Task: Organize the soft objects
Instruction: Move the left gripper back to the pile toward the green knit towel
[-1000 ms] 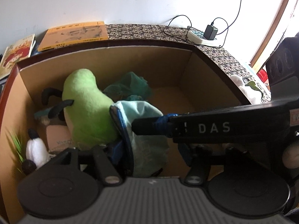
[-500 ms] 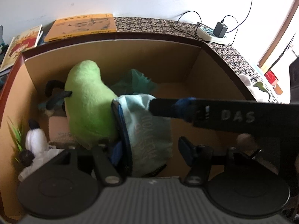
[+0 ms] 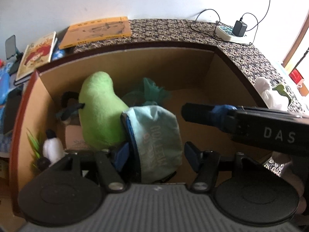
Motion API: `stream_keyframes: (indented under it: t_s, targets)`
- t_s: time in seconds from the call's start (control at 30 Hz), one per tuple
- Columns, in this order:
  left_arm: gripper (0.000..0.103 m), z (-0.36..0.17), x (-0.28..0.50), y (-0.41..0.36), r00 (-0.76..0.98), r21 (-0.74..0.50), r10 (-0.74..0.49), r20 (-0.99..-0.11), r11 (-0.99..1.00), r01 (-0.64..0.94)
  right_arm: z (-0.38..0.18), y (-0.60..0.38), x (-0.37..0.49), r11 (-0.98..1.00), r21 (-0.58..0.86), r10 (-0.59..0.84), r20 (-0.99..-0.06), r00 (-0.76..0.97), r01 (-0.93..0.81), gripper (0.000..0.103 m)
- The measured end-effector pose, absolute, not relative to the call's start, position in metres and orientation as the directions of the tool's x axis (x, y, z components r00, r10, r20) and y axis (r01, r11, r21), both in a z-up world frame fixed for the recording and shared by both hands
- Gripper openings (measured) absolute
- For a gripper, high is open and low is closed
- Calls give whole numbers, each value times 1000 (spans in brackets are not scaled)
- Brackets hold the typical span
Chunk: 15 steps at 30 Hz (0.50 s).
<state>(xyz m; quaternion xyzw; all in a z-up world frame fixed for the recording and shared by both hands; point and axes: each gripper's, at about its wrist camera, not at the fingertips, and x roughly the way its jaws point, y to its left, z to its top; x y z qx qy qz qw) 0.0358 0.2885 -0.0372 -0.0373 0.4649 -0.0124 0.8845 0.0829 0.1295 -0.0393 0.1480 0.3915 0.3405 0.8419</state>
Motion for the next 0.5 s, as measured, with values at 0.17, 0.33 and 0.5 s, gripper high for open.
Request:
stream_keyframes:
  t_s: [0.17, 0.33, 0.5]
  targets:
    - [65, -25, 33, 287, 579, -61, -28, -815, 997, -37, -35, 119, 77, 709, 531, 705, -529, 472, -464, 15]
    - [66, -12, 29, 280, 596, -36, -1, -803, 998, -46, -30, 112, 70, 700, 537, 714, -502, 488, -471, 15]
    - [67, -3, 25, 267, 603, 4, 44, -796, 998, -68, -29, 101, 69, 676, 564, 735, -476, 482, -474, 15]
